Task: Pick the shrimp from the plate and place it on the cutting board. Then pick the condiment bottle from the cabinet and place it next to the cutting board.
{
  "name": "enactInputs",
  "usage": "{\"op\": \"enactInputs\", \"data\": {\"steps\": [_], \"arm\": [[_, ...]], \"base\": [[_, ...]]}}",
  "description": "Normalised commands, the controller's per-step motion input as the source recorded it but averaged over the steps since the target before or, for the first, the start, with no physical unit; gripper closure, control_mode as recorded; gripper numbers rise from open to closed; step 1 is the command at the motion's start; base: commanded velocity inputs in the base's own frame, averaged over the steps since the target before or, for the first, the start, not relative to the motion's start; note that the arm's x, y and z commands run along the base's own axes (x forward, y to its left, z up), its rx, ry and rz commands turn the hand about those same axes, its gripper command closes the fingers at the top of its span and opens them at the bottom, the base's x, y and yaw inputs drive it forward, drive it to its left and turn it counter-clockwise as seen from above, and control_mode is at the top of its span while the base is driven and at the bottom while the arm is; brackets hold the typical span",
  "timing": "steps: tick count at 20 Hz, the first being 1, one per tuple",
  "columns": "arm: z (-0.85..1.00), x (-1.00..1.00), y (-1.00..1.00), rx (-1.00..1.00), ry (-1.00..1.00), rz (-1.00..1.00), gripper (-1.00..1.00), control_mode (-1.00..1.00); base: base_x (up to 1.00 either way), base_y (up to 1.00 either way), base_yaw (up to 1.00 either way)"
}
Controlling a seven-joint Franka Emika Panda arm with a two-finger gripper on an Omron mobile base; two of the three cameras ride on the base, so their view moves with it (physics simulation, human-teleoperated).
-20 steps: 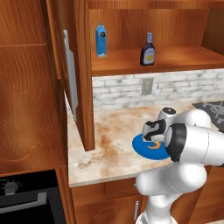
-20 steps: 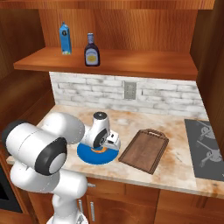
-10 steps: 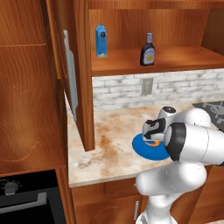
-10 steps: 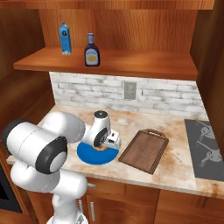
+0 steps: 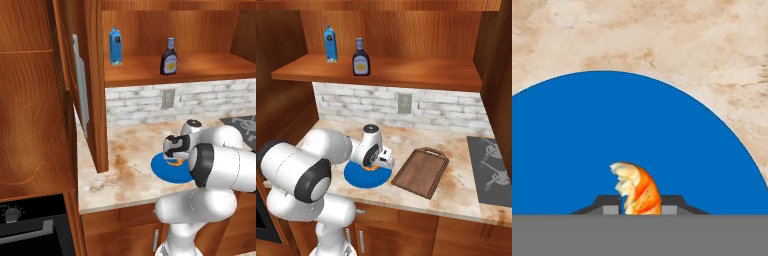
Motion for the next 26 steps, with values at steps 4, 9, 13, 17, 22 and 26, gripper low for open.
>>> {"op": "enactInputs", "data": {"steps": [4,9,13,17,22,26], "arm": [[0.25,0.00,0.00,0.00,0.00,0.00,1.00,-1.00],[0.21,0.00,-0.01,0.00,0.00,0.00,1.00,-1.00],[0.19,0.00,-0.14,0.00,0.00,0.00,1.00,-1.00],[0.19,0.00,-0.30,0.00,0.00,-0.01,1.00,-1.00],[0.12,0.00,-0.38,0.00,0.00,-0.03,1.00,-1.00],[0.07,0.00,-0.45,0.00,0.00,-0.03,1.00,-1.00]], "base": [[0.00,0.00,0.00],[0.00,0.00,0.00],[0.00,0.00,0.00],[0.00,0.00,0.00],[0.00,0.00,0.00],[0.00,0.00,0.00]]}}
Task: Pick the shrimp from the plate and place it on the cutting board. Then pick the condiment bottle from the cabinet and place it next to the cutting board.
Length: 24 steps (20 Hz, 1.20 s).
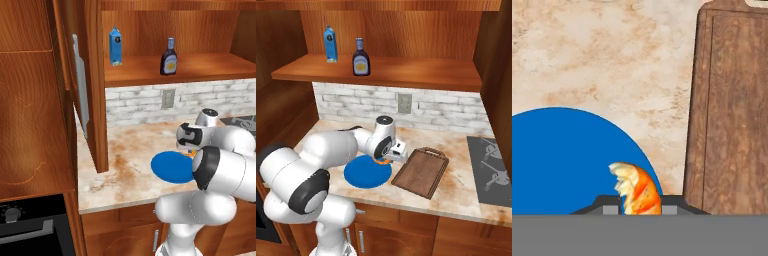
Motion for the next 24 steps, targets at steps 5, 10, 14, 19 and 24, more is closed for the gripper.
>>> {"op": "enactInputs", "data": {"steps": [5,10,14,19,24], "arm": [[0.04,0.00,-0.43,0.00,0.00,-0.03,1.00,-1.00],[0.00,0.00,-0.32,0.00,0.00,-0.02,1.00,-1.00],[0.00,0.00,-0.25,0.00,0.00,0.00,1.00,-1.00],[0.00,0.00,-0.26,0.00,0.00,0.00,1.00,-1.00],[-0.02,0.00,-0.21,0.00,-0.01,0.00,1.00,-1.00]], "base": [[0.00,0.00,0.00],[0.00,0.00,0.00],[0.00,0.00,0.00],[0.00,0.00,0.00],[0.00,0.00,0.00]]}}
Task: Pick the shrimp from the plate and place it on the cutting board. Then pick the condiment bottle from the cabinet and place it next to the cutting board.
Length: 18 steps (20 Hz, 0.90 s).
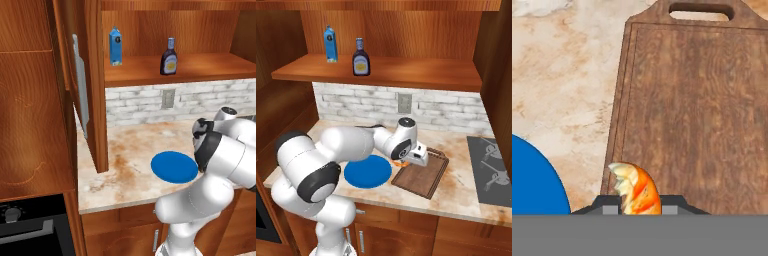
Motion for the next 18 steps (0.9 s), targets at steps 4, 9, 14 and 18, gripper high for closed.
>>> {"op": "enactInputs", "data": {"steps": [4,9,14,18], "arm": [[-0.08,0.00,-0.22,0.00,-0.02,0.00,1.00,-1.00],[-0.08,0.00,-0.22,0.00,-0.02,0.00,1.00,-1.00],[-0.08,0.00,-0.23,0.00,-0.02,0.00,1.00,-1.00],[-0.18,0.00,-0.15,0.00,-0.03,0.00,1.00,-1.00]], "base": [[0.00,0.00,0.00],[0.00,0.00,0.00],[0.00,0.00,0.00],[0.00,0.00,0.00]]}}
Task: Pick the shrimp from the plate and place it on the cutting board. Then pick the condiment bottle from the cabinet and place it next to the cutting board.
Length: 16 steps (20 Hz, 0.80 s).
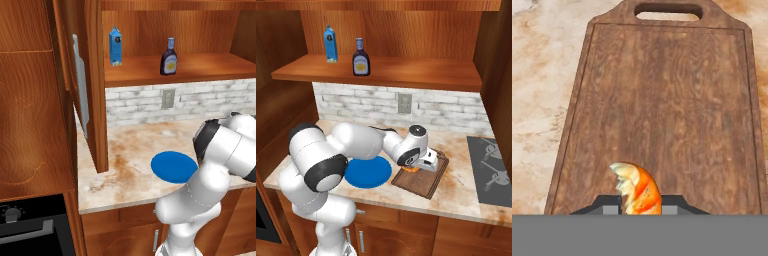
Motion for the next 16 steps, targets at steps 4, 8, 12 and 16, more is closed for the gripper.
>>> {"op": "enactInputs", "data": {"steps": [4,8,12,16], "arm": [[-0.30,0.00,-0.02,0.00,-0.01,0.00,1.00,-1.00],[-0.30,0.01,0.00,0.00,0.00,0.00,1.00,-1.00],[-0.25,0.04,0.00,0.00,0.00,0.00,1.00,-1.00],[-0.27,0.08,-0.01,0.00,-0.01,0.00,-1.00,-1.00]], "base": [[0.00,0.00,0.00],[0.00,0.00,0.00],[0.00,0.00,0.00],[0.00,0.00,0.00]]}}
